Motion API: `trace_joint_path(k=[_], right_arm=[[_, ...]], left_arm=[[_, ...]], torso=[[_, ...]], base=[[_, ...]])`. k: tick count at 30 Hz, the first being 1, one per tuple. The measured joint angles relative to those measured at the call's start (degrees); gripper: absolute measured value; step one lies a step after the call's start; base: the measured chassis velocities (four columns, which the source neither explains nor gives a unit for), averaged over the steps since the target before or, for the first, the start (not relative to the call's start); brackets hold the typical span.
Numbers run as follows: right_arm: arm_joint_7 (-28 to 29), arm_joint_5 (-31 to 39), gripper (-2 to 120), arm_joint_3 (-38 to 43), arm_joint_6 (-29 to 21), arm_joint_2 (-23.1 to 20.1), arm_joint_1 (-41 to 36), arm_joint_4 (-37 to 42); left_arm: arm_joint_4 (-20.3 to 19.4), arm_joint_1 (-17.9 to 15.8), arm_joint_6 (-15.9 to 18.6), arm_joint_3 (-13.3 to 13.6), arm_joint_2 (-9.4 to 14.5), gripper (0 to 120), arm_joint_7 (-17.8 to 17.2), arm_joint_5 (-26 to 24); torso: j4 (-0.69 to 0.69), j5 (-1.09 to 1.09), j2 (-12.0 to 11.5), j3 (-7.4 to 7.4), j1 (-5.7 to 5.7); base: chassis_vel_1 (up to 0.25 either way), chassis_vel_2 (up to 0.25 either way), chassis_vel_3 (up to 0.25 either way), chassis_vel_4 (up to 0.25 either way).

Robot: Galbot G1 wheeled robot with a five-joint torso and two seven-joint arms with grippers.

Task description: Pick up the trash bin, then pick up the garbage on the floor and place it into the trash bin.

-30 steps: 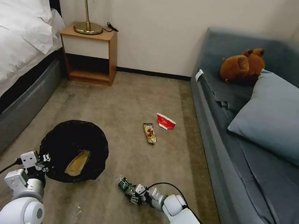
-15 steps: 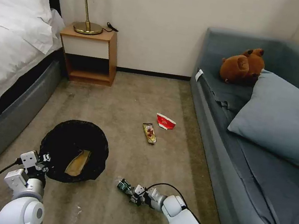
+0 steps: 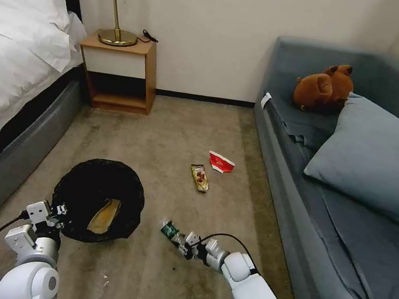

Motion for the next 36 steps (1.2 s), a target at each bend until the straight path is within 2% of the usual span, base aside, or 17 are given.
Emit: trace_joint_path(k=[5, 7, 8, 9, 12, 15, 20, 25, 28, 30, 36], right_arm=[[4.51, 5.21, 23, 2.27, 0.45, 1.35, -2.22, 4.05], [9.27, 8.00, 23, 2.56, 0.72, 2.05, -3.39, 7.84], [9.27, 8.00, 23, 2.56, 0.72, 2.05, -3.39, 7.84], [12.01, 9.59, 23, 2.52, 0.73, 2.37, -4.02, 10.92], [13.79, 10.50, 23, 2.40, 0.70, 2.51, -4.36, 13.24], [18.34, 13.38, 23, 1.51, 0.48, 2.84, -5.25, 20.23], [20.48, 14.65, 23, 0.25, 0.19, 2.83, -5.87, 24.84], [25.63, 16.49, 23, -4.84, -0.54, 3.02, -6.69, 31.76], [26.75, 16.62, 23, -6.95, -0.80, 3.38, -6.84, 33.53], [28.81, 16.66, 23, -12.00, -1.15, 3.99, -6.90, 35.79], [31.53, 15.92, 23, -19.42, -1.04, 4.35, -5.12, 34.57]], left_arm=[[0.03, 0.44, -0.11, 0.32, -0.61, 3, 0.26, -0.05], [0.03, 0.65, -0.20, 0.43, -0.63, 3, 0.37, -0.15], [0.03, 0.65, -0.20, 0.43, -0.63, 3, 0.37, -0.15], [-0.05, 0.78, -0.25, 0.50, -0.58, 3, 0.40, -0.32], [-0.07, 0.84, -0.28, 0.52, -0.52, 3, 0.44, -0.51], [0.08, 1.12, -0.55, 0.42, -0.32, 3, 0.48, -1.12], [0.37, 1.21, -0.70, 0.40, -0.09, 3, 0.50, -1.41], [1.36, 0.80, -0.90, 1.08, 0.26, 3, 0.50, -1.45], [1.92, 0.42, -0.96, 1.44, 0.22, 3, 0.50, -1.21], [2.75, -0.14, -1.00, 2.00, -0.13, 3, 0.50, -0.55], [3.57, -0.22, -1.26, 2.48, -0.35, 3, 0.61, 0.13]], torso=[[0.00, 0.00, 0.00, 0.00, 0.00], [0.00, 0.00, 0.00, 0.00, 0.00], [0.00, 0.00, 0.00, 0.00, 0.00], [0.00, 0.01, 0.00, 0.00, 0.00], [0.00, 0.00, 0.00, 0.00, 0.00], [0.01, 0.00, 0.00, 0.00, 0.00], [0.00, 0.00, 0.00, 0.00, 0.00], [0.00, -0.01, 0.00, 0.00, 0.00], [0.00, -0.01, 0.00, 0.00, 0.00], [0.00, -0.01, 0.00, 0.00, 0.00], [0.01, 0.00, 0.00, 0.00, 0.00]], base=[[0.000, 0.000, 0.000, 0.000], [0.000, 0.000, 0.000, 0.000], [0.000, 0.000, 0.000, 0.000], [0.000, 0.000, 0.000, 0.000], [0.000, 0.000, 0.000, 0.000], [0.000, 0.000, 0.000, 0.000], [0.000, 0.000, 0.000, 0.000], [0.000, 0.000, 0.000, 0.000], [0.000, 0.000, 0.000, 0.000], [0.000, 0.000, 0.000, 0.000], [0.000, 0.000, 0.000, 0.000]])
